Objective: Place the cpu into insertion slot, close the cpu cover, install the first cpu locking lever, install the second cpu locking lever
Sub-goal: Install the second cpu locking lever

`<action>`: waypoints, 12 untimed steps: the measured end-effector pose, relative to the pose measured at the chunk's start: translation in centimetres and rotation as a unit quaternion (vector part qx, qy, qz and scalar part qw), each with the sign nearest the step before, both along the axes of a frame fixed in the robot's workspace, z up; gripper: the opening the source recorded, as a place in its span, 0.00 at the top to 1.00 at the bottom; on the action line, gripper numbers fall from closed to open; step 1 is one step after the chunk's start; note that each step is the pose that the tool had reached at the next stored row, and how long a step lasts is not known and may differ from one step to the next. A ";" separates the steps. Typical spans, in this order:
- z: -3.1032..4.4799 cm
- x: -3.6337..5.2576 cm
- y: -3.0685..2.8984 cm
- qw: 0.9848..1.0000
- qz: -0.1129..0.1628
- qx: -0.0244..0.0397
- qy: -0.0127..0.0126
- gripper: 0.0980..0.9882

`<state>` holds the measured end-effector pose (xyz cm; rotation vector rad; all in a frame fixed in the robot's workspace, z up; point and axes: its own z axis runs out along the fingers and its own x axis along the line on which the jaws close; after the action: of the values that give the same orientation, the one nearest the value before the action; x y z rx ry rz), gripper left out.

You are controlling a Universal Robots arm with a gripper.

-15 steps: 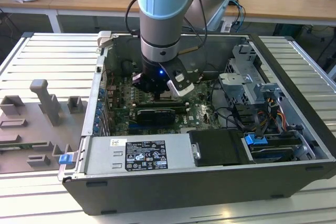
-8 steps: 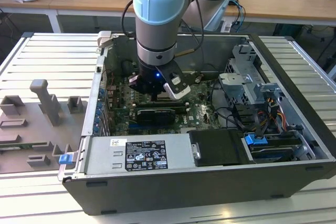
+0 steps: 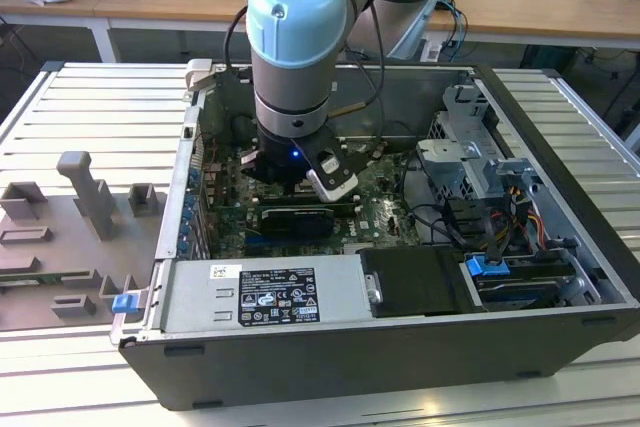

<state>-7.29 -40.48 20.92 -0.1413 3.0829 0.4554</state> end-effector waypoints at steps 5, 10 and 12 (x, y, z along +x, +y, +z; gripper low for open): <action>-0.69 -0.32 -0.04 1.000 0.000 0.009 0.000 0.99; -1.19 -0.45 -0.06 1.000 0.000 0.019 -0.001 0.99; -1.38 -0.48 -0.05 1.000 0.000 0.024 -0.001 0.99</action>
<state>-7.77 -40.53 19.54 -0.1410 3.0676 0.5280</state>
